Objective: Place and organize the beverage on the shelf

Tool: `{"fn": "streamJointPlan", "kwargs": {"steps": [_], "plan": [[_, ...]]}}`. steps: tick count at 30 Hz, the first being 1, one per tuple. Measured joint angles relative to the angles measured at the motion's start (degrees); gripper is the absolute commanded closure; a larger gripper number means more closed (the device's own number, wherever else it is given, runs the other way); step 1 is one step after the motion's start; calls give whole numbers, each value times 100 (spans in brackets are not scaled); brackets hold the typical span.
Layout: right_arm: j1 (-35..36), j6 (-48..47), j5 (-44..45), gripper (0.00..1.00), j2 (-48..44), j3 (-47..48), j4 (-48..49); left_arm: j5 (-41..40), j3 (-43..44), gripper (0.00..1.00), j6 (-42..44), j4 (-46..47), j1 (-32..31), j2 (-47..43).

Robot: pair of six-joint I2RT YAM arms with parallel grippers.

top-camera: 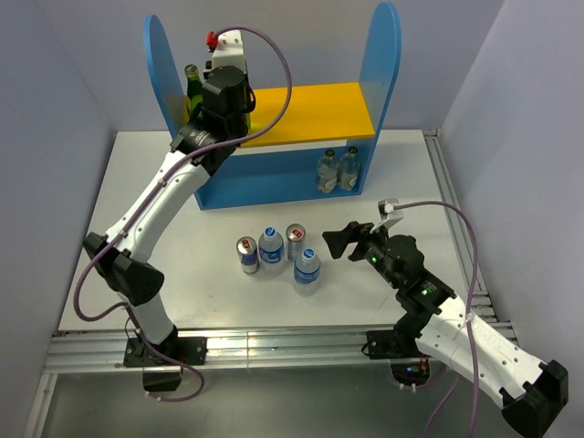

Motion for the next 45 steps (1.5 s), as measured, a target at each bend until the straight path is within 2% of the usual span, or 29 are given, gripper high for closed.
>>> {"fn": "streamJointPlan", "kwargs": {"steps": [4, 9, 11, 12, 14, 15, 19, 26, 30, 32, 34, 38, 42, 45], "plan": [[0, 0, -2, 5, -17, -17, 0, 48, 33, 100, 109, 487, 105, 269], [0, 2, -4, 5, -33, -20, 0, 17, 304, 99, 243, 654, 142, 555], [0, 2, -4, 5, -33, -20, 0, 15, 345, 92, 278, 739, 153, 634], [0, 2, -4, 5, -33, -20, 0, 15, 345, 78, 286, 780, 155, 645], [0, 0, -2, 5, -33, -20, 0, 17, 326, 58, 308, 826, 155, 654], [0, 0, -2, 5, -33, -17, 0, 9, 293, 36, 321, 868, 157, 651], [0, 2, -4, 5, -33, -20, 0, -2, 153, 1, 363, 1130, 164, 586], [0, 0, 15, 5, -35, -20, 0, -98, 68, 1, 321, 1025, -22, 155], [0, 2, 37, 5, -76, -20, -7, -494, -387, 1, 284, 756, -776, -496], [0, 2, 46, 5, -127, -20, -11, -684, -940, 1, 59, 498, -1314, -1019], [0, 13, 48, 5, -181, -20, -13, -748, -1856, 1, -372, 302, -1775, -1738], [0, 42, 37, 5, -212, -20, -11, -990, -4061, 2, -1613, -278, -2175, -3272], [0, 61, 13, 5, -92, -20, 0, -1082, -5464, 2, -2865, -1021, -2417, -3923], [0, 66, 7, 5, -24, -26, 2, -1104, -5995, 2, -3709, -1488, -2826, -3945]]}}
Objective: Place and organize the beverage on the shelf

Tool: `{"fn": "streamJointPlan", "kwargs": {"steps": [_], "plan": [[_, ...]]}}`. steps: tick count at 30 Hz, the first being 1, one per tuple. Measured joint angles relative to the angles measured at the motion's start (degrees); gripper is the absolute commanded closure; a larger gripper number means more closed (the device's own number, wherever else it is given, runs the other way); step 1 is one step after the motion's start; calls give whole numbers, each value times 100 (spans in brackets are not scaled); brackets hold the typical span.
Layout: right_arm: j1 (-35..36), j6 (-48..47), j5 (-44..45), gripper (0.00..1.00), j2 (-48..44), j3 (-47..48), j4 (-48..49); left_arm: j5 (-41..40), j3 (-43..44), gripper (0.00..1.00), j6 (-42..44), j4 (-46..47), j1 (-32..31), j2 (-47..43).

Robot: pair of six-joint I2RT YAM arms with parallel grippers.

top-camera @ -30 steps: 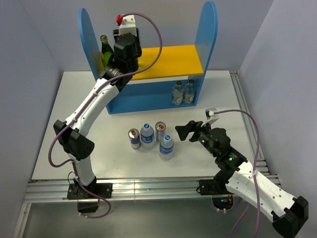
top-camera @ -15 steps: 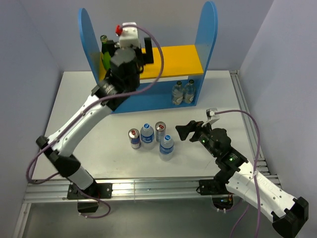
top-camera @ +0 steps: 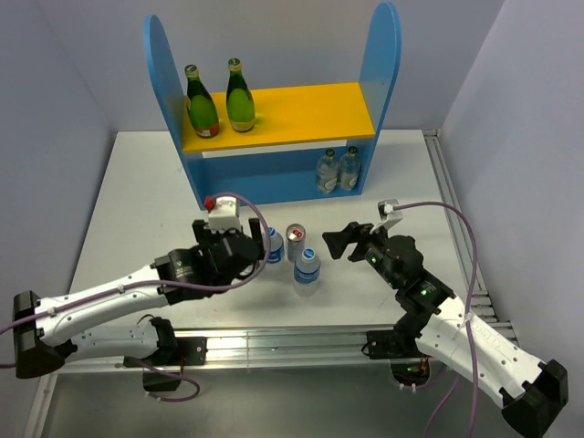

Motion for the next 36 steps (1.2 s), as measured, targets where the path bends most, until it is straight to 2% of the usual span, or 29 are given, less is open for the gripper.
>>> {"fn": "streamJointPlan", "kwargs": {"steps": [4, 7, 14, 20, 31, 34, 36], "plan": [[0, 20, 0, 5, 31, -111, 22, -22, -466, 1, -1019, -514, -540, 46], [0, 22, 2, 5, 37, -144, 13, -22, -789, 1, -1547, -566, -772, 66], [0, 28, 9, 5, 33, -144, 15, -42, -1416, 1, -1932, -249, -870, 295], [0, 37, 4, 5, 61, -144, 24, -184, -1611, 1, -1788, 463, -730, 955], [0, 37, 2, 5, 129, -144, 39, -144, -1882, 2, -769, 2009, 313, 1471], [0, 37, 2, 5, 203, -144, 57, -122, -1952, 6, -568, 2376, 459, 1528], [0, 35, 2, 5, 286, -144, 83, -107, -1998, 19, -446, 2621, 538, 1563]]}}
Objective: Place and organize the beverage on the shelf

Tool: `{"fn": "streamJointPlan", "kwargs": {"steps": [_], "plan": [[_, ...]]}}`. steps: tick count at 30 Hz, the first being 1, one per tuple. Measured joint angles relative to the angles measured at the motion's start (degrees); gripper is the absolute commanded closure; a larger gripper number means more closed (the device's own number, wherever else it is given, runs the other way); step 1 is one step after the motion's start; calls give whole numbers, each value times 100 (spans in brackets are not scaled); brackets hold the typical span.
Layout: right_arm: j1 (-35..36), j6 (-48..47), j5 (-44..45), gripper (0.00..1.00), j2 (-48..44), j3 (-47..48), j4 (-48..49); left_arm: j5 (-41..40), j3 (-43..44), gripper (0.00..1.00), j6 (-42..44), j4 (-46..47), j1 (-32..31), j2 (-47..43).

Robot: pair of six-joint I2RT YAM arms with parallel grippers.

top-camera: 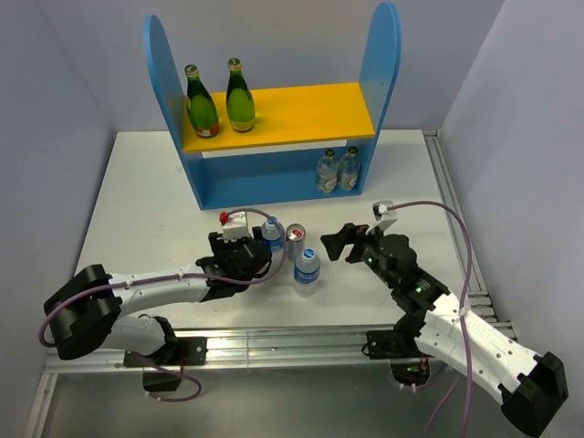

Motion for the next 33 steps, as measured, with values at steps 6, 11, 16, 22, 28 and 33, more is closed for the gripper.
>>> {"fn": "streamJointPlan", "kwargs": {"steps": [6, 11, 16, 22, 28, 33], "plan": [[0, 0, 2, 5, 127, 0, 70, 42, -13, 74, 249, 361, 151, 109], [0, 0, 13, 5, 129, 0, 127, 39, -13, 100, 328, 391, 184, 114], [0, 0, 13, 5, 129, 0, 131, 68, 26, 100, 588, 343, 424, 109], [0, -2, 15, 5, 131, -7, 166, 205, 308, 100, 1196, 623, 1187, 33], [0, -2, 13, 5, 140, -7, 175, 433, 855, 100, 1853, 1447, 1991, 260], [0, -2, 9, 5, 146, -7, 210, 614, 1266, 100, 2216, 2133, 2468, 953]]}}
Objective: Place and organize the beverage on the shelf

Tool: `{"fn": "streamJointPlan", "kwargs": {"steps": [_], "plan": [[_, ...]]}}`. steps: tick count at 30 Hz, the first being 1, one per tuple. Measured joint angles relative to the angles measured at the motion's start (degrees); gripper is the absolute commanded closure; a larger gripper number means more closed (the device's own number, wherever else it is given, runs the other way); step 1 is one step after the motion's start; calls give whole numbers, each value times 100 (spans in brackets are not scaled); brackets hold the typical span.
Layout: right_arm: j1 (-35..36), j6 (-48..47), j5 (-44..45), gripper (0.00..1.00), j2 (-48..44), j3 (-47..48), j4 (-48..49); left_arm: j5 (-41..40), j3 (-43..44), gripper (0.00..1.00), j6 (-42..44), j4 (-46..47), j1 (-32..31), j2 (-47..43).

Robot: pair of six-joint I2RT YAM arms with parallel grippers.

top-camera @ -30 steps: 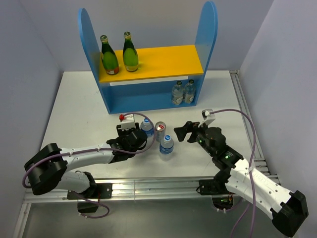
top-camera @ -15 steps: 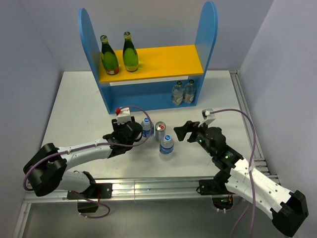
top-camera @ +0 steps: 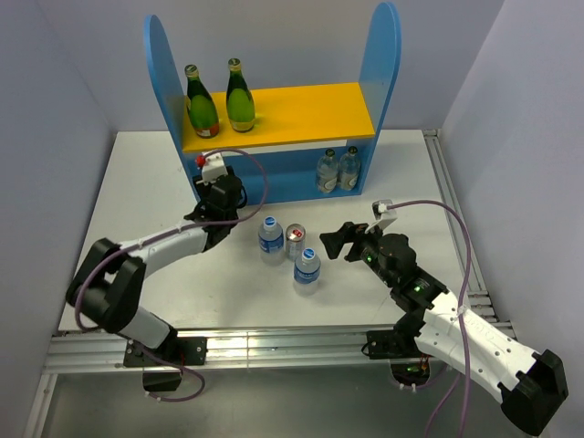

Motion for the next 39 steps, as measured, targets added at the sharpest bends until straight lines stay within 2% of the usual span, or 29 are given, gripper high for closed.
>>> {"fn": "streamJointPlan", "kwargs": {"steps": [6, 14, 27, 33, 39], "plan": [[0, 0, -22, 5, 0, 0, 7, 103, 463, 100, 225, 474, 428, 1082], [0, 2, -131, 5, 46, -28, 48, 79, 879, 100, 234, 813, 645, 1602], [0, 2, -146, 5, 85, -31, 52, 92, 1012, 100, 236, 1075, 737, 1816], [0, 2, -146, 5, 61, -37, 52, 39, 597, 100, 181, 1729, 822, 1843], [0, 2, -153, 5, 4, -90, 94, -184, 715, 100, 317, 2229, 861, 2267]]}}
